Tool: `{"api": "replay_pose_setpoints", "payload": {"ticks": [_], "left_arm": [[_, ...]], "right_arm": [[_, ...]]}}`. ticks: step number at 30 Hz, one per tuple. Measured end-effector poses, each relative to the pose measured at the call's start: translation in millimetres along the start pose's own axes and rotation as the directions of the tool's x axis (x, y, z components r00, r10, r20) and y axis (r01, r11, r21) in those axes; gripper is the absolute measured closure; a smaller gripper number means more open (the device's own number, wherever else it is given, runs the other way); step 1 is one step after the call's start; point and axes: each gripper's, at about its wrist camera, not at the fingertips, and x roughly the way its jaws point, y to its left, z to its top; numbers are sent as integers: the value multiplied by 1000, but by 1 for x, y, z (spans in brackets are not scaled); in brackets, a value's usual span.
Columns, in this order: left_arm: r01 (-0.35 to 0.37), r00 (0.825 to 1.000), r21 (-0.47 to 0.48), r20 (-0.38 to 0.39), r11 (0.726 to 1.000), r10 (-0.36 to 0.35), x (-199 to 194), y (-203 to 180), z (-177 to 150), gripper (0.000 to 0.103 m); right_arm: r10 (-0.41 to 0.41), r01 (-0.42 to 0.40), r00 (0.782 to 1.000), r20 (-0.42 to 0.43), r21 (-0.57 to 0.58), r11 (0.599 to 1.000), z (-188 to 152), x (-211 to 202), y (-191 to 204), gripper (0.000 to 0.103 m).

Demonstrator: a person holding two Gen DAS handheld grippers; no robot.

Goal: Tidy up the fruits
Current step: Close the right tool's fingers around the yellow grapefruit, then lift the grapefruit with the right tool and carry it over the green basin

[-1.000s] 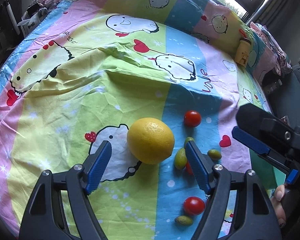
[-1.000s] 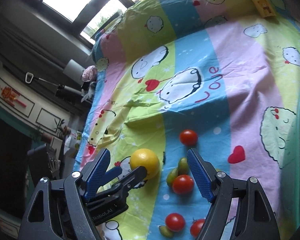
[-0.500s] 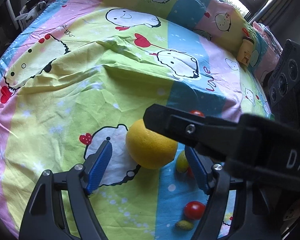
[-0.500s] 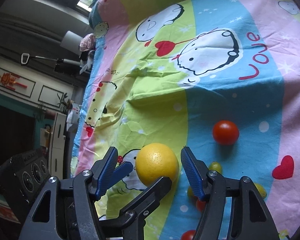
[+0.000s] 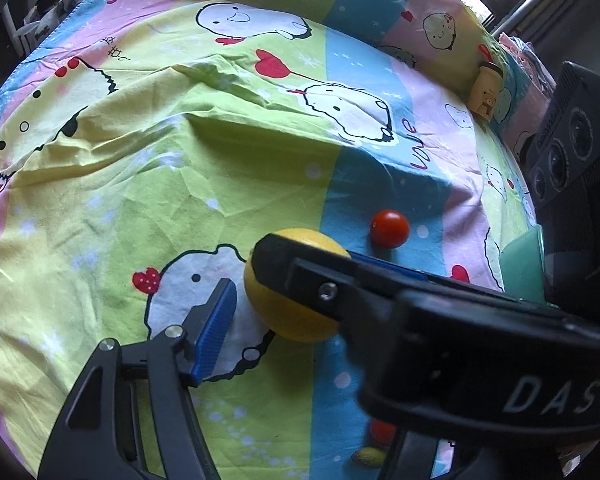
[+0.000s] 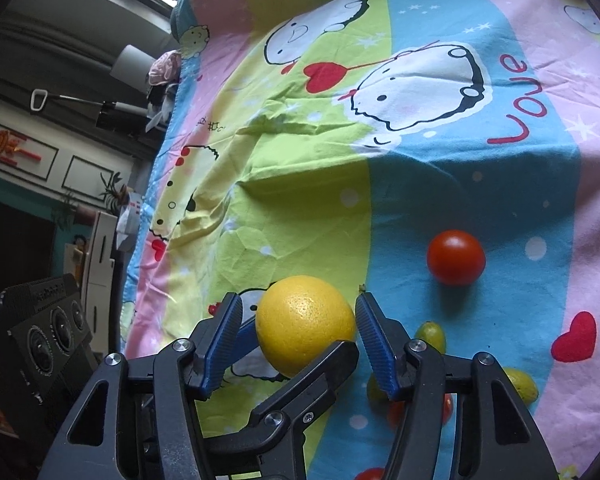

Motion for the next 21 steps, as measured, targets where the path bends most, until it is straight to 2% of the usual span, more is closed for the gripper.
{"api": "replay_pose_setpoints", "payload": {"ticks": [2,8,16,21], "left_arm": [[14,1000,-11,-17,1000,-14,3,1,0,46],[-3,1000,14,0,1000,3,-2,-4,-2,47],[-12,994,66,107,998,4,-34,-20,-8,47],[20,984,109,171,994,-38,-49,-32,-11,47]], "right_arm": [[0,0,1000,-9,11,1000,-1,3,-2,44],[9,-9,1000,9,17,1000,-6,-1,-2,46],[40,-38,993,109,-19,999,-16,-31,13,46],[27,-17,982,186,-57,998,-24,-55,23,46]]}}
